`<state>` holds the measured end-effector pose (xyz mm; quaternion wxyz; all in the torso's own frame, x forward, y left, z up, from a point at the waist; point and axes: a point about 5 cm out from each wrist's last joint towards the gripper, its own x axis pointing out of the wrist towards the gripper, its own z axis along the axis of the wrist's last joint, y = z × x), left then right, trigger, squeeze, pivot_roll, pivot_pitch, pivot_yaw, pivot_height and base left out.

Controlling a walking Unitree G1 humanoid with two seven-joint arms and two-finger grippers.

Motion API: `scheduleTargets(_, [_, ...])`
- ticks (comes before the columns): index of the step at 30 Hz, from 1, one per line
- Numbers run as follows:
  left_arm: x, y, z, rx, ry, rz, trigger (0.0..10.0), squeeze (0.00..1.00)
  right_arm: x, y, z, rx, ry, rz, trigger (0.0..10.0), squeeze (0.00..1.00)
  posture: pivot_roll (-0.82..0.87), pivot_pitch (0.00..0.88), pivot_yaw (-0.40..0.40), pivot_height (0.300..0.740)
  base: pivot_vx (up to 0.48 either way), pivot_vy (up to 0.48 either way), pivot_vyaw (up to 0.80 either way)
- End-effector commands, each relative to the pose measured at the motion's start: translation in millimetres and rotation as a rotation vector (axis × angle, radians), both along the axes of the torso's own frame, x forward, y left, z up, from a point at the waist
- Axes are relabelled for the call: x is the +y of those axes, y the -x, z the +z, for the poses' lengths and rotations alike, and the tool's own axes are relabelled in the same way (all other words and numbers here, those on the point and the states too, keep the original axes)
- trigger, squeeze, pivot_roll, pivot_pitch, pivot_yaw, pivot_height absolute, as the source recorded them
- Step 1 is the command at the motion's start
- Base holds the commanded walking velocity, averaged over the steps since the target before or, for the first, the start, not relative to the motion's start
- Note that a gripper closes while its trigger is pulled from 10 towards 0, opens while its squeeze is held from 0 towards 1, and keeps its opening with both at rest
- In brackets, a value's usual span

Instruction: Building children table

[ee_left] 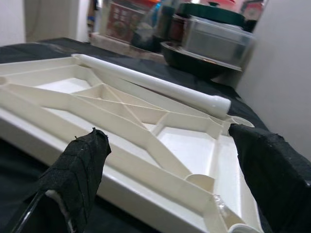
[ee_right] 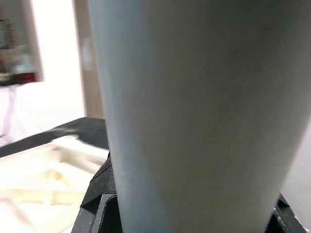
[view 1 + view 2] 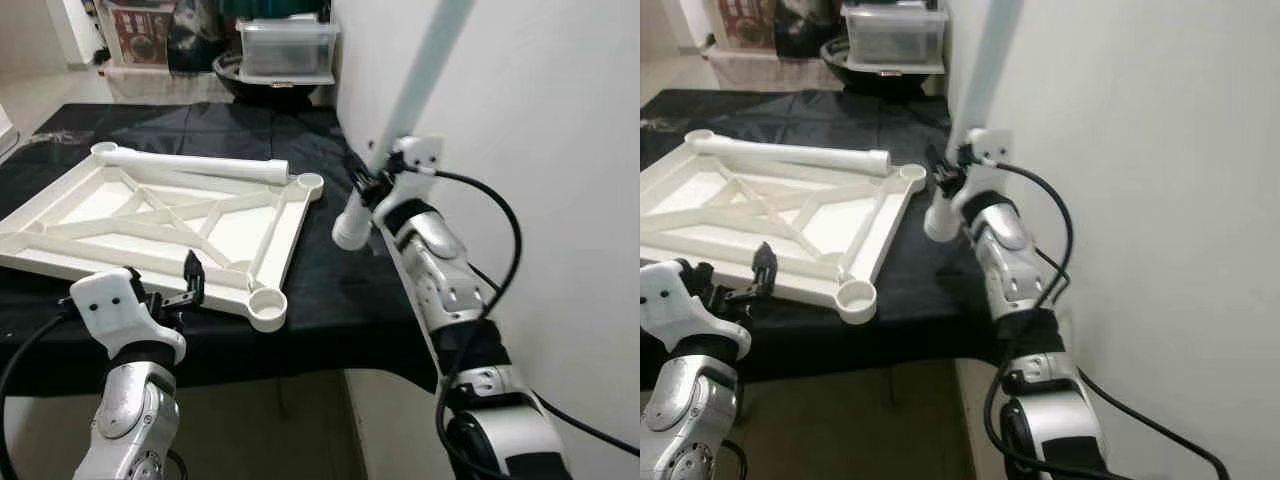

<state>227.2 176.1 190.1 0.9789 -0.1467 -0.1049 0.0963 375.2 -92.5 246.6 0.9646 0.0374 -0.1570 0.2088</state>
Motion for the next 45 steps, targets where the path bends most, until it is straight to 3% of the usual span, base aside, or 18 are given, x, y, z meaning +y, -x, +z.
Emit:
scheduleTargets(1, [1.7, 1.5, -1.3, 0.009, 0.006, 0.012, 10.0, 0.00, 3.9, 0.8, 9.0, -0.030, 0.003, 0.017, 10.0, 0.00, -0.02, 0.031, -0.071, 0.740, 0.000, 0.247, 0.00])
scheduleTargets(6, [1.5, 1.5, -1.2, 0.009, 0.018, 0.005, 10.0, 0.00, 3.9, 0.7, 8.7, -0.029, 0.002, 0.018, 10.0, 0.00, -0.02, 0.031, -0.071, 0.740, 0.000, 0.409, 0.00])
scheduleTargets(23, [-4.1, 3.4, -1.9, 0.034, -0.045, -0.005, 10.0, 0.00, 0.2, -0.8, 6.4, -0.013, 0.009, 0.025, 10.0, 0.00, -0.02, 0.054, -0.069, 0.740, 0.000, 0.000, 0.00])
scheduleTargets(29, [-9.8, 4.5, -2.1, 0.039, -0.050, -0.031, 10.0, 0.00, 2.0, -5.7, 2.4, 0.018, 0.040, 0.093, 10.0, 0.00, -0.02, 0.084, -0.062, 0.740, 0.000, 0.000, 0.00])
scheduleTargets(31, [-18.2, 6.8, -2.9, 0.044, -0.061, -0.072, 10.0, 0.00, 5.9, -15.6, 3.1, 0.076, 0.046, 0.205, 10.0, 0.00, -0.01, 0.113, -0.062, 0.740, 0.000, 0.000, 0.00])
scheduleTargets(32, [-18.2, 6.8, -2.9, 0.044, -0.061, -0.072, 10.0, 0.00, 5.9, -15.6, 3.1, 0.076, 0.046, 0.205, 10.0, 0.00, -0.01, 0.113, -0.062, 0.740, 0.000, 0.000, 0.00])
scheduleTargets(34, [-34.0, 13.8, -4.5, 0.056, -0.052, -0.144, 10.0, 0.00, 9.0, -28.2, 9.9, 0.130, 0.049, 0.256, 10.0, 0.00, 0.00, 0.160, -0.069, 0.740, 0.000, 0.000, 0.00])
scheduleTargets(37, [-38.9, 17.3, -4.7, 0.061, -0.062, -0.165, 10.0, 0.00, 11.1, -30.1, 12.0, 0.138, 0.049, 0.269, 10.0, 0.00, 0.00, 0.166, -0.071, 0.740, 0.000, 0.000, 0.00])
scheduleTargets(40, [-50.7, 25.5, -5.2, 0.083, -0.068, -0.210, 10.0, 0.00, 29.6, -27.5, 20.5, 0.168, -0.013, 0.436, 10.0, 0.00, 0.02, 0.218, -0.078, 0.740, 0.000, 0.000, 0.00])
scheduleTargets(41, [-53.9, 28.4, -5.5, 0.089, -0.063, -0.223, 10.0, 0.00, 36.8, -23.7, 23.0, 0.176, -0.032, 0.540, 10.0, 0.00, 0.02, 0.230, -0.081, 0.740, 0.000, 0.000, 0.00])
scheduleTargets(43, [-55.6, 30.4, -5.3, 0.092, -0.059, -0.229, 10.0, 0.00, 40.5, -20.9, 24.6, 0.178, -0.042, 0.607, 10.0, 0.00, 0.02, 0.234, -0.079, 0.740, 0.000, 0.000, 0.00])
scheduleTargets(45, [-57.1, 33.6, -7.0, 0.103, -0.056, -0.228, 10.0, 0.00, 46.3, -14.1, 25.8, 0.173, -0.018, 0.767, 10.0, 0.00, 0.03, 0.245, -0.078, 0.740, 0.000, 0.000, 0.00])
